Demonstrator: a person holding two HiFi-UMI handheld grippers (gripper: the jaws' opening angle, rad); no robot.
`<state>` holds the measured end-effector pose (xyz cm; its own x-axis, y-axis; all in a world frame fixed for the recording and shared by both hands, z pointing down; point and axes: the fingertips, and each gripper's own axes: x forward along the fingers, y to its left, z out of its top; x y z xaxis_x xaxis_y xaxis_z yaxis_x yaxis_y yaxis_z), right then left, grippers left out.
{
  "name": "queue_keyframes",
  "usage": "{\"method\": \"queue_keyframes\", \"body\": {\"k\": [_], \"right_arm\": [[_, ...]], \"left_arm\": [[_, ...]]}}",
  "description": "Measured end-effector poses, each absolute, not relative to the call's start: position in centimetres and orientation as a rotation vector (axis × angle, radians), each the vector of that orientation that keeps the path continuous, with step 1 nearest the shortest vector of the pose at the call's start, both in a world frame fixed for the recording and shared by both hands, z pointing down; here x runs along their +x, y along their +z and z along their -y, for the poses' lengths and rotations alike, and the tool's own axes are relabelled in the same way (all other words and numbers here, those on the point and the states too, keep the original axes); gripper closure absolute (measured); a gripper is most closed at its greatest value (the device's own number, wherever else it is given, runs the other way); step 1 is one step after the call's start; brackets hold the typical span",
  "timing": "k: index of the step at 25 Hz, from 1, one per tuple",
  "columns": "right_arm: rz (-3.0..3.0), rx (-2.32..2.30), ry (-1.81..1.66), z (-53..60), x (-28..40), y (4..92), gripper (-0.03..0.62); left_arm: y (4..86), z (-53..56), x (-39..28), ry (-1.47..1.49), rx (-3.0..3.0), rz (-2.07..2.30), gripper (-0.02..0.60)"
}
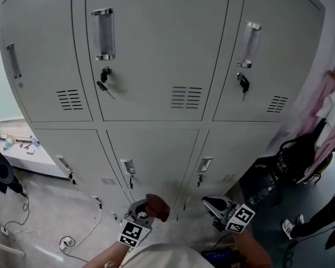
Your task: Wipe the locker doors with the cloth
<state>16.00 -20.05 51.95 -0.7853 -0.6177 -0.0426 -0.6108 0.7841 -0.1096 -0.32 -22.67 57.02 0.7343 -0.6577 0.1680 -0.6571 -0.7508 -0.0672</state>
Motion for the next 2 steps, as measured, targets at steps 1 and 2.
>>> {"method": "queue_keyframes", "body": {"k": [1,2], "right_arm": [[-2.895,-1.015,-0.131,19.83,16.34,51.91,0.577],[-2.895,-1.032,-0.123,19.6,16.69,51.88,0.577]], "left_arm": [[57.11,22.52,0.08,-0.287,-2.927,-1.096,0.514],[57.21,22.38,0.49,-0.289,-2.932,-1.083,0.514]]}}
